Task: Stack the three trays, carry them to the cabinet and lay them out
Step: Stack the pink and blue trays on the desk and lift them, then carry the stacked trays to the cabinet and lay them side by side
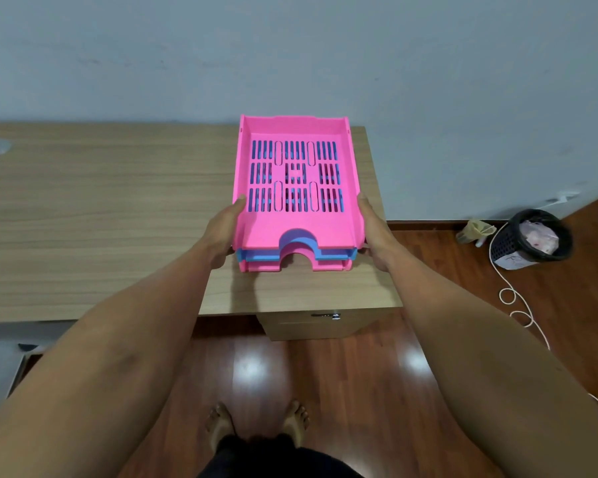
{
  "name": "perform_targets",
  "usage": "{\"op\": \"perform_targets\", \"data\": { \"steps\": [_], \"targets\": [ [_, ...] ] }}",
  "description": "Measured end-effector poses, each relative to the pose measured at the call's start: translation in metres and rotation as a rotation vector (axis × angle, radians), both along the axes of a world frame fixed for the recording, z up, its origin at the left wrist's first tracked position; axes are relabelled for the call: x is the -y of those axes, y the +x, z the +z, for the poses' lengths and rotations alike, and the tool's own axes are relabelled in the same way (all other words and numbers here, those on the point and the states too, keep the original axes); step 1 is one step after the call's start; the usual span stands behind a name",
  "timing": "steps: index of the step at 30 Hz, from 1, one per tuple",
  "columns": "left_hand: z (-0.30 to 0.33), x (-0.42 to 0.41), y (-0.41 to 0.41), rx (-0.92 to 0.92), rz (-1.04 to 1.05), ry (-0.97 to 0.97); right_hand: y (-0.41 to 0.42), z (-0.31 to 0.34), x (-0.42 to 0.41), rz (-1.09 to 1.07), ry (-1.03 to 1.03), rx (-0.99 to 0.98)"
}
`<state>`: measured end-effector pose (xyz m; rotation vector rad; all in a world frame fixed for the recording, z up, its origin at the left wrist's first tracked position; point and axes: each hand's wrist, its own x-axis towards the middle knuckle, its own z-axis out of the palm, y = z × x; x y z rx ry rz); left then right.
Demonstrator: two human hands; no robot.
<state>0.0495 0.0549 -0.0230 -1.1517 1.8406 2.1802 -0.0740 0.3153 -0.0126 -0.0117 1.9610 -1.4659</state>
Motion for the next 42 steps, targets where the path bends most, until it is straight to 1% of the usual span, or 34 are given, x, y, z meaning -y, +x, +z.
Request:
{"op": "perform_targets", "data": {
  "steps": [3,6,9,13,18,24,31,35,42],
  "targets": [
    [-0.007,0.0,-0.001,-0.011,0.03,0.053,0.0,-0.007,0.002,-0.003,-0.032,0.04],
    [-0.013,-0.001,0.0,-0.039,0.057,0.086,-0.001,-0.013,0.004,-0.061,-0.068,0.117],
    [-0.017,-0.001,0.002,-0.067,0.063,0.13,-0.003,-0.017,0.004,-0.111,-0.113,0.151],
    [-0.024,0.0,0.003,-0.078,0.101,0.141,-0.006,-0.021,0.004,-0.17,-0.23,0.223],
    [-0.028,-0.001,0.001,-0.107,0.196,0.144,-0.005,-0.023,0.004,-0.205,-0.341,0.287],
    [-0.012,0.002,0.005,-0.134,0.202,0.125,0.001,-0.013,0.002,-0.254,-0.401,0.28],
    [0.021,0.018,0.021,-0.223,0.244,0.084,0.001,0.022,0.024,-0.221,-0.421,0.229],
    [0.039,0.029,0.046,-0.269,0.265,0.066,0.012,0.038,0.048,-0.168,-0.399,0.202],
    [0.06,0.06,0.112,-0.307,0.395,0.032,0.052,0.062,0.096,-0.089,-0.407,0.144]
  ]
}}
